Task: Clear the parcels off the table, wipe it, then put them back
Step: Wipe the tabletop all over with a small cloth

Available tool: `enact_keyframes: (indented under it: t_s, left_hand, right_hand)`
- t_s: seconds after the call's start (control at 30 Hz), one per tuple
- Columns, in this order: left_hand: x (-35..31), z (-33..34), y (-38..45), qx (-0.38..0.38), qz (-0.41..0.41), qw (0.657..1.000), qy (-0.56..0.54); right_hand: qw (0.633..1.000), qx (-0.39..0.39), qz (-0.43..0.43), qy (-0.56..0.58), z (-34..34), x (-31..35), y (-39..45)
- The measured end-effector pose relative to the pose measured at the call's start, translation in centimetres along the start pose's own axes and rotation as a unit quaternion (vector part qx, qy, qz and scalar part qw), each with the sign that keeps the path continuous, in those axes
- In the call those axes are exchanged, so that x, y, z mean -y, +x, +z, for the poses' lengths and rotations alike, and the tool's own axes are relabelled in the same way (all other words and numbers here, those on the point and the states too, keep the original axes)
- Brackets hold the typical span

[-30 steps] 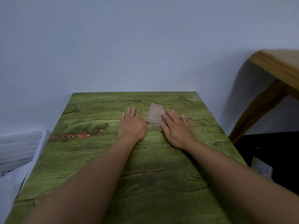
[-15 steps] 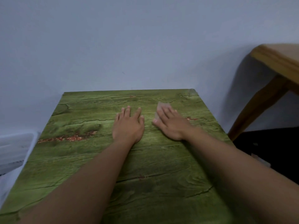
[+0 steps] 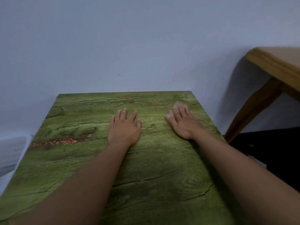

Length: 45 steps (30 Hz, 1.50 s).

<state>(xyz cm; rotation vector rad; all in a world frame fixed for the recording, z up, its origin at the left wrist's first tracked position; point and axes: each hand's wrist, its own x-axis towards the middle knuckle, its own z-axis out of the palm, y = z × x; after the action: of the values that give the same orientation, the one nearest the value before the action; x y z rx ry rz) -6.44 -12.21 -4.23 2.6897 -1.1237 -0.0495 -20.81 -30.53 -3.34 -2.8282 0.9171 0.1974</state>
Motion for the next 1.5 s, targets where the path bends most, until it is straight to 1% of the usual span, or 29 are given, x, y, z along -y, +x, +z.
enact_keyframes:
  t_s: [0.07,0.1,0.13,0.2,0.23,0.37,0.4,0.47,0.5,0.53,0.63,0.67,0.7,0.77,0.8,0.83,0.9,0.93,0.97,1.03,1.07,1.1,1.2,1.23,1.27,1.33,1.37,1.4,1.5]
  left_hand:
    - [0.0,0.0,0.0,0.002,0.001,1.0,-0.004]
    - [0.0,0.0,0.0,0.001,0.002,1.0,-0.005]
    - [0.0,0.0,0.0,0.0,0.002,1.0,-0.006]
    - [0.1,0.0,0.0,0.002,0.003,1.0,0.0]
    - [0.1,0.0,0.1,0.002,0.003,1.0,0.004]
    - [0.0,0.0,0.1,0.004,0.005,1.0,0.009]
    - [0.0,0.0,0.1,0.002,0.005,1.0,0.008]
    - [0.0,-0.1,0.1,0.005,0.003,1.0,0.007]
    - [0.0,-0.1,0.1,0.007,0.003,1.0,0.008]
    - [0.0,-0.2,0.0,0.007,0.003,1.0,0.009]
    - [-0.1,-0.2,0.0,0.008,0.003,1.0,0.008]
    - [-0.1,-0.2,0.0,0.006,0.003,1.0,0.01]
    - [-0.1,-0.2,0.1,0.007,0.004,1.0,0.011]
    - [-0.1,-0.2,0.1,0.011,0.0,1.0,0.01]
    - [-0.1,-0.2,0.1,0.011,-0.001,1.0,0.009]
    - [-0.2,-0.2,0.0,0.011,-0.002,1.0,0.009]
    - [-0.2,-0.2,0.0,0.008,0.001,1.0,0.008]
    - [-0.1,-0.1,0.1,0.005,0.002,1.0,0.008]
    - [-0.1,-0.1,0.2,0.004,0.002,1.0,0.007]
    - [-0.1,-0.1,0.1,0.007,-0.001,1.0,0.006]
    - [-0.2,-0.1,0.0,0.007,-0.002,1.0,0.007]
    - [-0.2,-0.1,0.0,0.006,-0.003,1.0,0.008]
    - [-0.3,-0.1,0.0,0.0,-0.001,1.0,-0.001]
    - [-0.2,-0.1,0.1,-0.003,0.0,1.0,0.002]
    - [0.0,0.0,0.2,-0.002,0.001,1.0,0.003]
    - [0.1,0.0,0.2,0.004,-0.001,1.0,0.003]
    - [0.0,0.1,0.3,0.003,0.0,1.0,0.006]
    - [-0.1,0.0,0.2,0.005,0.0,1.0,0.008]
    - [-0.4,0.0,0.1,0.003,0.002,1.0,0.002]
  right_hand:
    - [0.998,0.002,-0.056,-0.008,0.8,-0.2,-1.0]
    - [0.998,0.0,-0.058,-0.006,0.4,-1.4,-0.9]
    - [1.0,0.0,-0.026,0.0,-0.1,-3.0,-0.6]
    - [0.997,-0.002,0.076,0.02,-0.9,-5.2,-0.2]
    - [0.995,0.001,0.094,0.022,-0.9,-5.3,-0.4]
    - [1.0,0.013,-0.004,0.019,0.2,-4.5,-1.8]
    - [1.0,0.014,0.009,0.022,-0.2,-5.4,-1.5]
    - [0.995,0.013,0.094,0.037,-1.1,-6.5,-0.3]
    - [0.992,0.017,0.119,0.038,-1.3,-6.1,-0.1]
    - [0.993,0.021,0.11,0.029,-1.1,-5.1,0.1]
    - [1.0,0.023,0.004,0.005,-0.1,-2.8,-0.1]
    - [1.0,0.024,-0.008,0.006,-0.4,-3.1,0.2]
    - [0.999,0.026,0.014,0.011,-0.8,-3.7,0.9]
    - [0.995,0.024,0.099,0.022,-1.5,-4.1,2.2]
    - [0.993,0.026,0.109,0.021,-1.5,-3.4,2.6]
    - [0.996,0.025,0.084,0.015,-1.3,-2.1,2.8]
    - [1.0,0.022,-0.001,0.011,-0.5,-0.1,3.1]
    - [0.999,0.023,-0.021,0.012,-0.8,0.1,3.5]
    - [1.0,0.023,-0.011,0.014,-1.4,-0.3,4.4]
    - [0.996,0.019,0.083,0.039,-2.4,-1.2,6.0]
    - [0.993,0.019,0.107,0.041,-2.6,-0.9,6.5]
    - [0.995,0.02,0.096,0.034,-2.4,-0.1,6.8]
    - [0.999,0.027,-0.03,0.015,-1.4,2.0,6.7]
    - [0.998,0.029,-0.049,0.009,-1.6,1.7,7.0]
    - [0.999,0.029,-0.036,0.012,-2.2,0.9,7.7]
    - [0.998,0.016,0.054,0.03,-3.0,-0.2,8.8]
    - [0.996,0.011,0.078,0.031,-3.2,-0.1,8.9]
    - [0.997,0.01,0.066,0.026,-3.0,0.6,8.9]
    - [0.999,0.018,-0.049,0.012,-1.9,1.4,8.2]
